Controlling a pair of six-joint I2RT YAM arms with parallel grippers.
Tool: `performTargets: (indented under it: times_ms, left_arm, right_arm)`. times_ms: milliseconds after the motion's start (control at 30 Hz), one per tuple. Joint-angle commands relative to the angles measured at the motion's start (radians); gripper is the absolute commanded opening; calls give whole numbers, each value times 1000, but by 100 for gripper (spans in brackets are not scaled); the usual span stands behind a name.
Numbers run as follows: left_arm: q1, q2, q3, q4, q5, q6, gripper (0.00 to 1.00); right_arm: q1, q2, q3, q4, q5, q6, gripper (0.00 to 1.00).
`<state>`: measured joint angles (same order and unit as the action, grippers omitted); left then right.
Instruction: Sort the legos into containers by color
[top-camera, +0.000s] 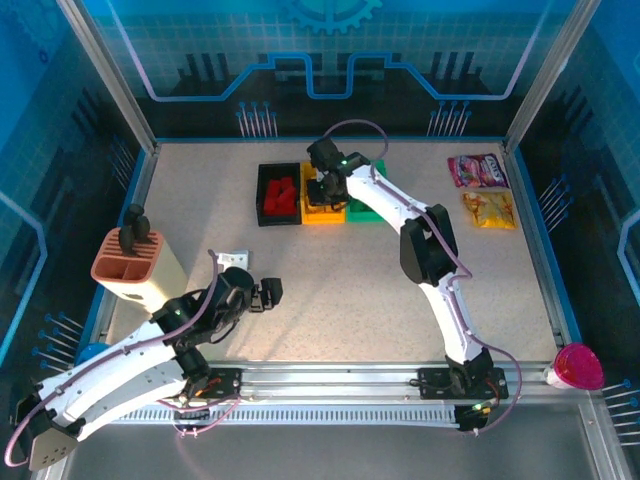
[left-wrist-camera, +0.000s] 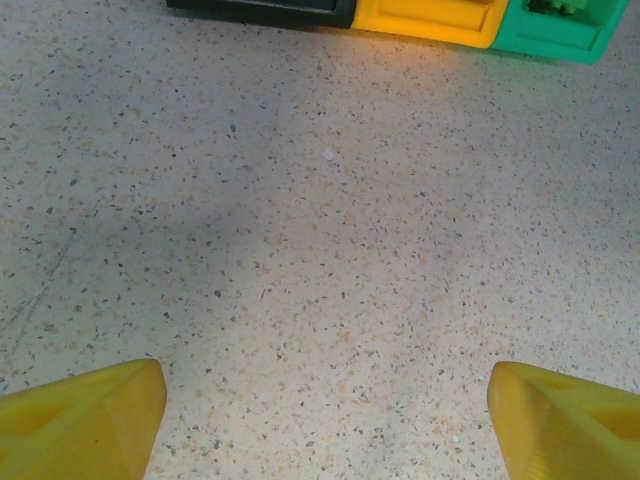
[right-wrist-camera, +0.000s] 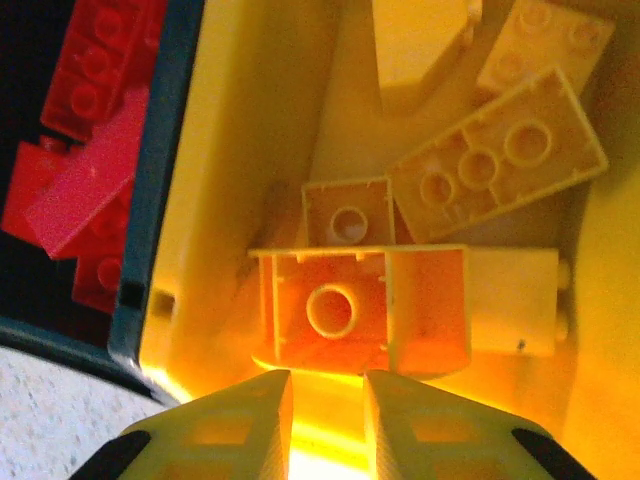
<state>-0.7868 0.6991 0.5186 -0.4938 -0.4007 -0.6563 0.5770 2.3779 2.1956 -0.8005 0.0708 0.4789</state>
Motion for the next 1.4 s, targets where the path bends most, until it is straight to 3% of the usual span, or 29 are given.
performTargets:
  times_ms: [0, 100, 200, 533, 667, 767, 900, 1000, 1233, 1367]
  left_arm:
    - [-8, -9, -5, -22, -23, -12, 84]
    - [-9, -9, 2, -25, -23, -6, 84]
    - [-9, -9, 10, -32, -30, -1, 84]
    - [-9, -5, 18, -6, -61, 30, 85]
    - [-9, 2, 33, 7, -90, 62, 85]
    - [-9, 14, 52, 11, -129, 93, 86]
    - [-8, 39, 93, 10, -184, 141, 88]
    - [-8, 52, 121, 20, -231, 177, 96]
    - [-8, 45, 150, 54, -338, 276, 99]
    - [-8, 44, 149, 63, -456, 302, 99]
  right_arm:
    - [-31, 67, 91, -36, 7, 19, 26]
    - [-45, 96, 174, -75, 10, 34, 26]
    - [-42, 53, 150, -60, 9, 36, 27]
    - [-49, -300, -241, 137, 34, -2, 42]
    - [-72, -446, -388, 221, 21, -48, 64]
    - [-93, -549, -481, 271, 14, -74, 71]
    - [-109, -686, -602, 324, 59, -111, 77]
    - [-118, -804, -725, 389, 90, -148, 79]
    - [-135, -1086, -974, 511, 185, -266, 85]
    - [-137, -1227, -1117, 572, 319, -318, 90]
